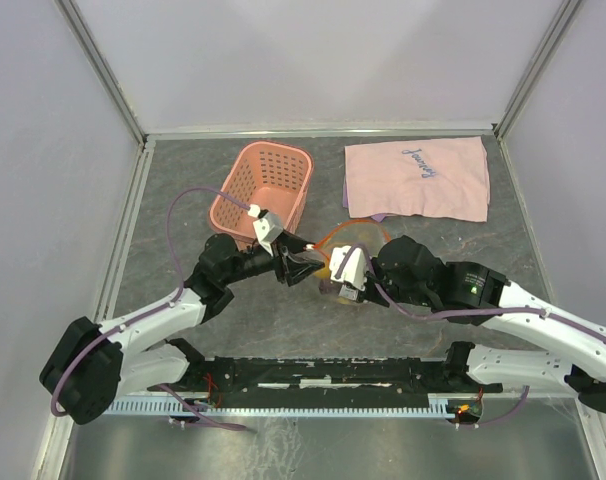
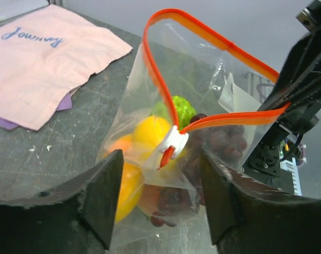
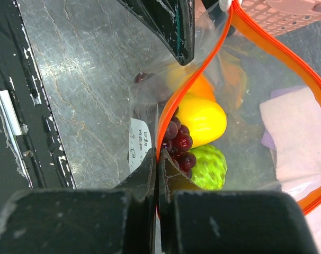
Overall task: Place the food in the zip-top bag and seal the zipper
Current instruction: Zip the zipper food storage bag at the center of the board.
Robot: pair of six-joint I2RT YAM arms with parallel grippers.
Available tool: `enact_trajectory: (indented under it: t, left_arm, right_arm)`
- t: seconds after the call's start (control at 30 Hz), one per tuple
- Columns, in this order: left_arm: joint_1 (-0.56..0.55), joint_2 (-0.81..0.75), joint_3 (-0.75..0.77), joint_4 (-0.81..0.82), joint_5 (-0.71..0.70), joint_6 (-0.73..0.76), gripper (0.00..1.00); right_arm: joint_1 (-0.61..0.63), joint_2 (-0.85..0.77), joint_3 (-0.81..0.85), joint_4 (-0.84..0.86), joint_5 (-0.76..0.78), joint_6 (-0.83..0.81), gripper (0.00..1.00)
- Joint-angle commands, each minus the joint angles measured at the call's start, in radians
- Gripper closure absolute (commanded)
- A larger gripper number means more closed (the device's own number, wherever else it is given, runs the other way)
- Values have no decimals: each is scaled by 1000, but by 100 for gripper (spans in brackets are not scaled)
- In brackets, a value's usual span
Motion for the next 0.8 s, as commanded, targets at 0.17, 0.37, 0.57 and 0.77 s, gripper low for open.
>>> enact_trajectory:
  t: [0.17,0.37,0.57,0.77]
  left_arm:
    - [2,0,43,97,109,84,78]
    - [1,-45,56,54,120,40,97]
    - [-9,-93,88,-56,40,9,97]
    - [-57,-108,162,-208,-29,44,97]
  right_arm:
    - [-7,-4,54,31,-5,-20,98]
    - [-87,-12,72,12,3,-23,98]
    - [-183,8,109,-5,-101,-34,87]
    - [-222,50,219,-52,-277,-84,58]
